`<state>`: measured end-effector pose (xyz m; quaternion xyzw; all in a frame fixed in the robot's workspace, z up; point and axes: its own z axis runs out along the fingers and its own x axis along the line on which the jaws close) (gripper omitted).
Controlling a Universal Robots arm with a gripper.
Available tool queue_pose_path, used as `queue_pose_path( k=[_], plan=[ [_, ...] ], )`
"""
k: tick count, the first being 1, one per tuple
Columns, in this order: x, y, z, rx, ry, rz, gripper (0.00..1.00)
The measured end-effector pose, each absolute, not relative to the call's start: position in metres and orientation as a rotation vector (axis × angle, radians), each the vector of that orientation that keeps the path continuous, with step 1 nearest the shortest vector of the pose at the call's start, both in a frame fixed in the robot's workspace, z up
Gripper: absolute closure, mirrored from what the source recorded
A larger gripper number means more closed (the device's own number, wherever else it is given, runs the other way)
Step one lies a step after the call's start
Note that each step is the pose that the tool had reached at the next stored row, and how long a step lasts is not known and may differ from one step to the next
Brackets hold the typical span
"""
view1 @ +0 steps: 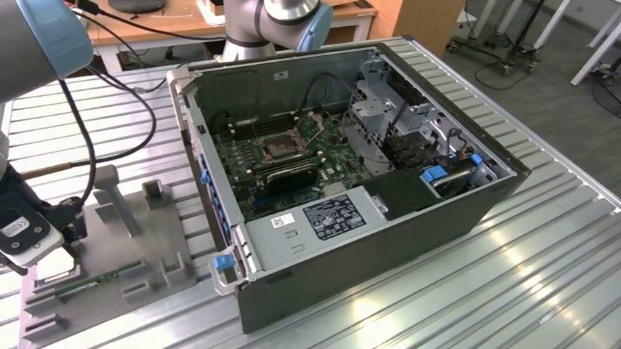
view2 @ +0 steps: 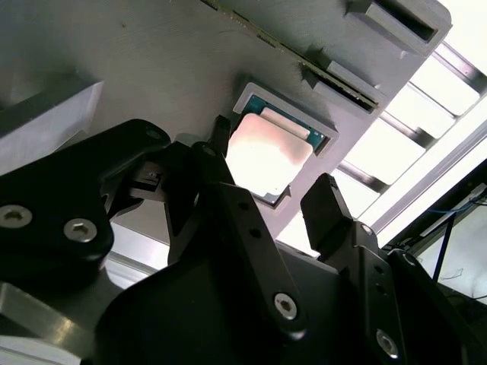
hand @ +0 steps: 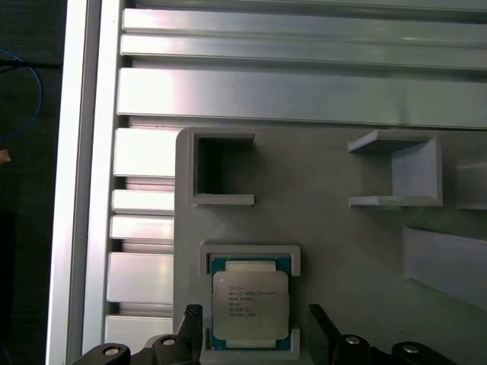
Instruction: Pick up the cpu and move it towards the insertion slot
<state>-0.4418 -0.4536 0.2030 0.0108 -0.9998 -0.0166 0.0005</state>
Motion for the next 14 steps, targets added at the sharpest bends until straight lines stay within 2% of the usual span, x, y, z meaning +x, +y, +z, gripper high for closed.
queue_pose_path(
  k=[14],
  plan=[
    [-0.4418, -0.4536, 0.1985, 0.034, -3.140, -0.052, 0.35]
  ],
)
